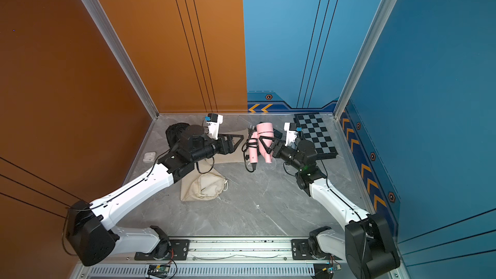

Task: Pack away hair dryers
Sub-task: Adjust the hair dryer.

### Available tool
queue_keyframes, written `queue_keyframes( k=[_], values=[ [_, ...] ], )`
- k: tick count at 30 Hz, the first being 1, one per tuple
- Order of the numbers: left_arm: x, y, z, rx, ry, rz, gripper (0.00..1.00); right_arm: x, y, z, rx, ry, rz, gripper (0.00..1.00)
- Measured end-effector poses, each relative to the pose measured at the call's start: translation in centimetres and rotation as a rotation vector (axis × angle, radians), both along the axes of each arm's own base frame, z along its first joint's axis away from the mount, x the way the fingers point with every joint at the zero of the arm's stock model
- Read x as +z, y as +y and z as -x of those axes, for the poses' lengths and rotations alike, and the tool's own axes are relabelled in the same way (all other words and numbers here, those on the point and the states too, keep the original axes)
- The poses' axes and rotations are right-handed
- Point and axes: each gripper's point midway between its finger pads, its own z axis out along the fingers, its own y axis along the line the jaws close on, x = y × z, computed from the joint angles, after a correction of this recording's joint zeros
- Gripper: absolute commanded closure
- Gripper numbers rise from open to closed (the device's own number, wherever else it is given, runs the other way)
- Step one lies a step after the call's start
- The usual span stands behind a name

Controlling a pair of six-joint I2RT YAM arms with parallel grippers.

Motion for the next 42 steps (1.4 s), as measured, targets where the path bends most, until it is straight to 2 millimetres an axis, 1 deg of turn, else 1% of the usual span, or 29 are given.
queue_keyframes(
  k=[3, 7, 9, 14, 16, 21, 24, 26, 36, 38, 42],
  values=[
    [-0.9, -1.2, -0.2, -0.036, 0.039, 0.039, 0.26, 0.0, 0.2, 0.2, 0.016, 0.000, -0.001, 0.73],
    [-1.3, -2.6, -0.2, -0.075, 0.060, 0.080, 0.27, 0.1, 0.3, 0.3, 0.024, -0.002, -0.001, 0.72],
    [-1.4, -3.2, 0.0, -0.093, 0.065, 0.093, 0.27, 0.1, 0.3, 0.3, 0.024, -0.002, -0.001, 0.72],
    [-1.0, -4.1, 0.5, -0.114, 0.066, 0.145, 0.27, 0.1, 0.2, 0.2, 0.020, -0.002, -0.002, 0.72],
    [-1.5, -4.3, 0.9, -0.119, 0.073, 0.159, 0.27, 0.2, 0.2, 0.0, 0.015, 0.000, -0.006, 0.72],
    [-4.3, -4.9, 2.5, -0.137, 0.130, 0.146, 0.27, 0.5, 0.1, -0.7, -0.016, -0.008, -0.020, 0.72],
    [-4.9, -4.9, 3.1, -0.135, 0.139, 0.148, 0.27, 0.8, 0.0, -1.0, -0.038, -0.015, -0.026, 0.72],
    [-4.8, -4.7, 3.2, -0.127, 0.132, 0.155, 0.28, 1.0, 0.0, -1.1, -0.051, -0.019, -0.029, 0.72],
    [-2.6, -4.8, 2.6, -0.098, 0.063, 0.228, 0.31, 1.7, 0.5, -1.2, -0.106, -0.038, -0.047, 0.72],
    [-2.2, -4.8, 2.5, -0.094, 0.053, 0.241, 0.34, 2.1, 0.4, -1.1, -0.124, -0.045, -0.055, 0.72],
    [-1.8, -4.8, 2.3, -0.092, 0.039, 0.256, 0.36, 3.1, 0.1, -1.1, -0.154, -0.067, -0.079, 0.72]
  ],
)
